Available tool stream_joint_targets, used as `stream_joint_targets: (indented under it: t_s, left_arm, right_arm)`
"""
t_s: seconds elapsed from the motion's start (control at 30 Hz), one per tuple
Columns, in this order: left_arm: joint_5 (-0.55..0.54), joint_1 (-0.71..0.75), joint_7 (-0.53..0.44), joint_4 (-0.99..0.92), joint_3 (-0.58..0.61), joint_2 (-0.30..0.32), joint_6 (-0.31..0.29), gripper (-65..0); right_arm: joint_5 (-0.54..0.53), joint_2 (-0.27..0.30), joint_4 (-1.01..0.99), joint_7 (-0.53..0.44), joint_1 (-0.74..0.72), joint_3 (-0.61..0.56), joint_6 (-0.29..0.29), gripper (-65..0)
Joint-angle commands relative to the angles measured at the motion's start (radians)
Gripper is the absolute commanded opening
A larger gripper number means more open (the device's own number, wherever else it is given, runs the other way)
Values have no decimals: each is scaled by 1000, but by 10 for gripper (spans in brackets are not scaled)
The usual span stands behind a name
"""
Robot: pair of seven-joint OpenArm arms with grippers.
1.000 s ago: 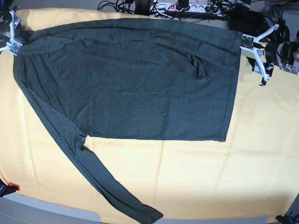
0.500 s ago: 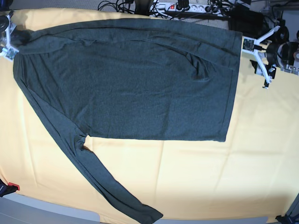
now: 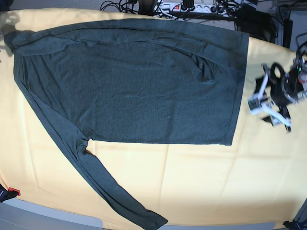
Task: Fold the T-shirt properly
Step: 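Release the shirt and move the left gripper to the hem corner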
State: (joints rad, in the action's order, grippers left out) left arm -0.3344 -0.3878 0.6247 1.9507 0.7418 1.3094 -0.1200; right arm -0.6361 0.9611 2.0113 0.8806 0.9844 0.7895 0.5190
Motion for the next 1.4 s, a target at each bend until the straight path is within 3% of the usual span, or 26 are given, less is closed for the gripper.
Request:
stream_joint_targets:
  t_s: [0.0, 0.17, 0.33, 0.43, 0.6, 0.77, 0.97, 1.2, 1.3, 1.37]
  left_arm:
    - [-21, -14, -13, -36, -52, -7, 21, -279]
    - [-219, -14, 7, -299, -320, -206, -8, -279]
    - [-522, -21, 71, -580, -642, -417, -224, -279]
    - [-643, -50, 109, -738, -707, -490, -259, -279]
    - [-644, -117, 92, -952, -708, -585, -264, -279]
    - [-644, -156, 87, -1057, -707, -649, -322, -279]
    - [-589, -158, 79, -1104, -706, -727, -320, -279]
    - [-501, -156, 17, -1158, -701, -790, -261, -279]
    - [-499, -156, 50, -1161, -701, -809, -259, -279]
    - [-544, -156, 108, -1161, -701, -822, -301, -279]
  right_arm:
    - [6, 16, 11, -8, 2, 16, -8, -260]
    - [3, 14, 11, -17, 2, 16, -16, -260]
    - [4, 11, 11, -16, 2, 16, -32, -260]
    - [3, 3, 11, -21, 2, 16, -37, -260]
    - [5, 0, 11, -32, -1, 16, -37, -260]
    - [4, -3, 11, -31, -1, 16, -38, -260]
    - [4, -3, 11, -32, -1, 16, -39, -260]
    - [4, -3, 11, -31, -1, 16, -41, -260]
    - [3, -3, 11, -32, -2, 16, -41, -260]
    - [4, -3, 11, -44, -2, 16, -44, -260]
